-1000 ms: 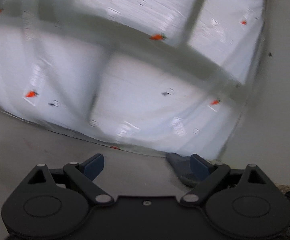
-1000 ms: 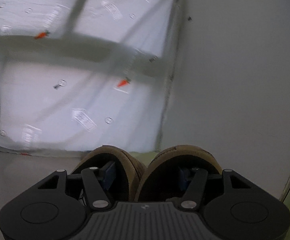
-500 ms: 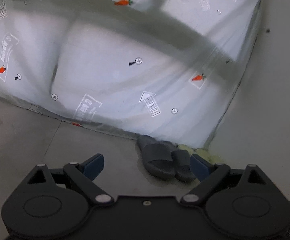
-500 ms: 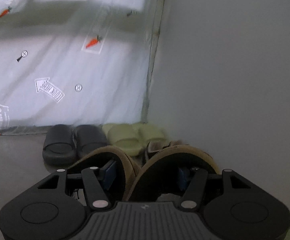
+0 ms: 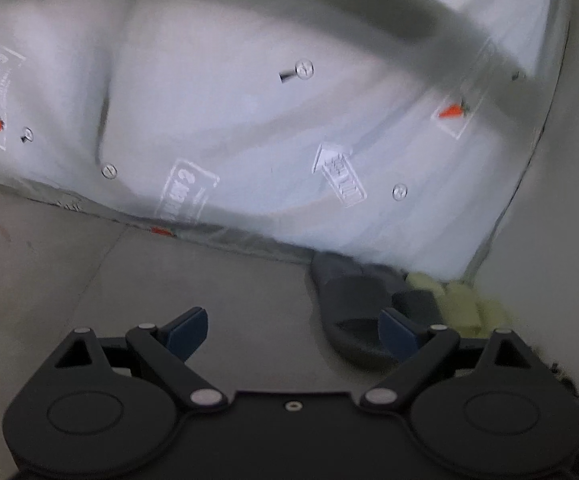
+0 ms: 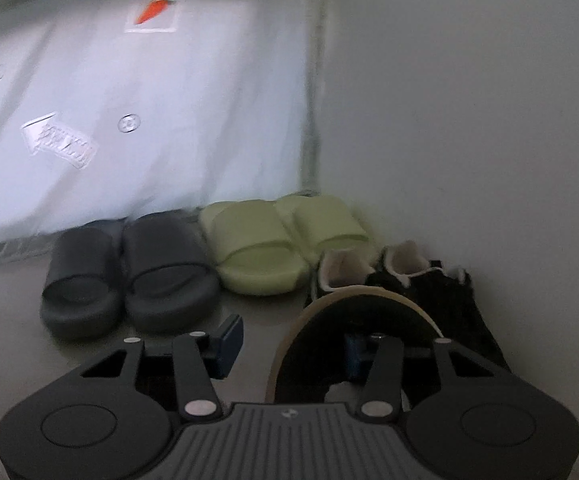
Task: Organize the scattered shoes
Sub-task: 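Carry the beige sneakers with the right tool toward the lined-up shoes, then lower the beige sneakers beside the black sneakers and open the right tool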
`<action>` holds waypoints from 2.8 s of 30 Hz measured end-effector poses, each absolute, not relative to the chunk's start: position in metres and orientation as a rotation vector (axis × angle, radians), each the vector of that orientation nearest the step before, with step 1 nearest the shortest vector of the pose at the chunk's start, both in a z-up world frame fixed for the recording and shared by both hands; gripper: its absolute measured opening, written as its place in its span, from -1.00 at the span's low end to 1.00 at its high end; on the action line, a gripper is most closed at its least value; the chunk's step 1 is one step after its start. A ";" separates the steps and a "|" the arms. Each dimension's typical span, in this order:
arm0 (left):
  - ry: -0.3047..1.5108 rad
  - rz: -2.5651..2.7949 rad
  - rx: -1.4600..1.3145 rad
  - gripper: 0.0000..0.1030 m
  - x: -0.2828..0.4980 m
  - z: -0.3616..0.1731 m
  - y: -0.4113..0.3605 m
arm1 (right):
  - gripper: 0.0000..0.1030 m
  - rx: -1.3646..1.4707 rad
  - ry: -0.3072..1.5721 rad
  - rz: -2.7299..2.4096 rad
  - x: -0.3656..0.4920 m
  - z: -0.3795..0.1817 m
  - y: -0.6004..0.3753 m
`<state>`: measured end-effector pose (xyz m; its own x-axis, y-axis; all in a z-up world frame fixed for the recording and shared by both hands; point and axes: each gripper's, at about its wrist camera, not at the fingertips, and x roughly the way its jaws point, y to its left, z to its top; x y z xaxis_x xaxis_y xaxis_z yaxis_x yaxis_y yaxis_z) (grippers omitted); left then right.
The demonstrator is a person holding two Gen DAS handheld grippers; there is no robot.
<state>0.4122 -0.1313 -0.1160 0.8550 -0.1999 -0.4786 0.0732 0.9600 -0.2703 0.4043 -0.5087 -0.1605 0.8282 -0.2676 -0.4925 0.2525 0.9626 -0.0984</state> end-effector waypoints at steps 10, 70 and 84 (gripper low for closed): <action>0.576 -0.201 -0.248 0.80 0.428 -0.127 -0.145 | 0.06 0.093 0.786 0.043 0.444 -0.151 -0.536; 0.536 -0.153 -0.290 0.80 0.420 -0.111 -0.129 | 0.92 -0.013 0.787 0.037 0.518 -0.121 -0.483; 0.514 -0.157 -0.284 0.80 0.404 -0.103 -0.131 | 0.99 -0.462 0.582 -0.076 0.440 -0.213 -0.406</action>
<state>0.4045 -0.1313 -0.1030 0.8598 -0.2183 -0.4616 0.0768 0.9490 -0.3058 0.4396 -0.4056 -0.2134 0.8354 -0.1972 -0.5131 -0.0597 0.8954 -0.4413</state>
